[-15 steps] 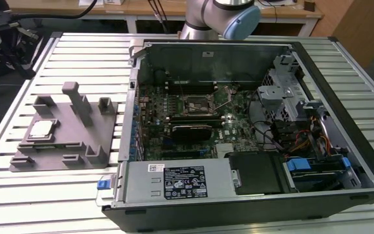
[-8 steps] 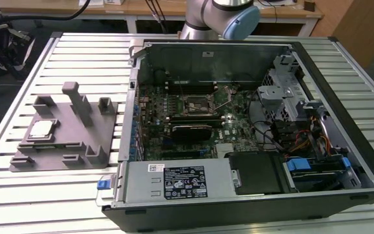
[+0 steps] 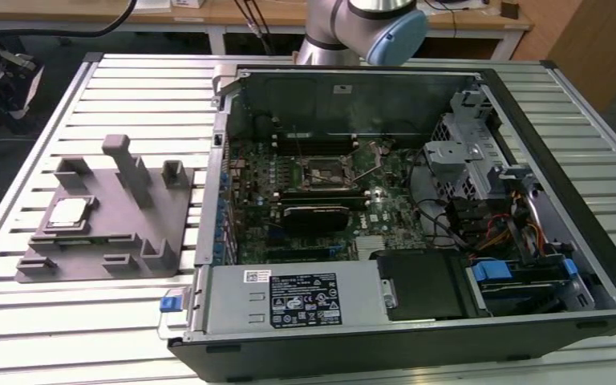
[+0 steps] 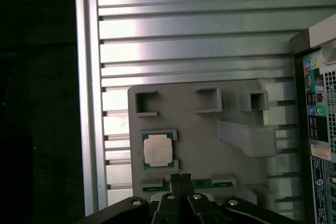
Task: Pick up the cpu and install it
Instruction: 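Reach for the cpu, then pick up the cpu and move it towards the insertion slot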
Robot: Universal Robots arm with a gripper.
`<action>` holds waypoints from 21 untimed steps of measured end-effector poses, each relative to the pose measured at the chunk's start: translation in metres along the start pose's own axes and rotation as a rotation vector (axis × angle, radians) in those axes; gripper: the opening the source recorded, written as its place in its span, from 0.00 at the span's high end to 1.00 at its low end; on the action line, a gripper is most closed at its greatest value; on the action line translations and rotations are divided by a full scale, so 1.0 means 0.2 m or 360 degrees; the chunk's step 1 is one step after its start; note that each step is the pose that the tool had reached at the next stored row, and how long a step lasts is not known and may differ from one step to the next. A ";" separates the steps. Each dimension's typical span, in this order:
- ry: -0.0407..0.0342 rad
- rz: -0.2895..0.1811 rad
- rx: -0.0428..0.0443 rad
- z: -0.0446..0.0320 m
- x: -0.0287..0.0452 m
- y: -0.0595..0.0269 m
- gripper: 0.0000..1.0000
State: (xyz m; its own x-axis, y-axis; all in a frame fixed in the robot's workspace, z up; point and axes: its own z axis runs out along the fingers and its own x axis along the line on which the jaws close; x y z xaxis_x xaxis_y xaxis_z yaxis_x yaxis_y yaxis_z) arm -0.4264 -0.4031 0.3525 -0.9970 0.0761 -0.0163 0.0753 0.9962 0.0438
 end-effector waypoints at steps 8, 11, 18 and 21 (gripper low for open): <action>0.0000 0.0000 0.0000 0.008 0.061 -0.009 0.89; 0.0000 0.0000 0.0000 0.013 0.079 -0.011 0.89; 0.0000 0.0000 0.0000 0.041 0.105 -0.014 0.89; 0.0000 0.0000 0.0000 0.057 0.111 -0.015 0.89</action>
State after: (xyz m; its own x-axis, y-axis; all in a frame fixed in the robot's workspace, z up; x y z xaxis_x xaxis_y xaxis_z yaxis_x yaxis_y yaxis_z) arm -0.4487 -0.4039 0.3406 -0.9970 0.0758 -0.0161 0.0750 0.9962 0.0440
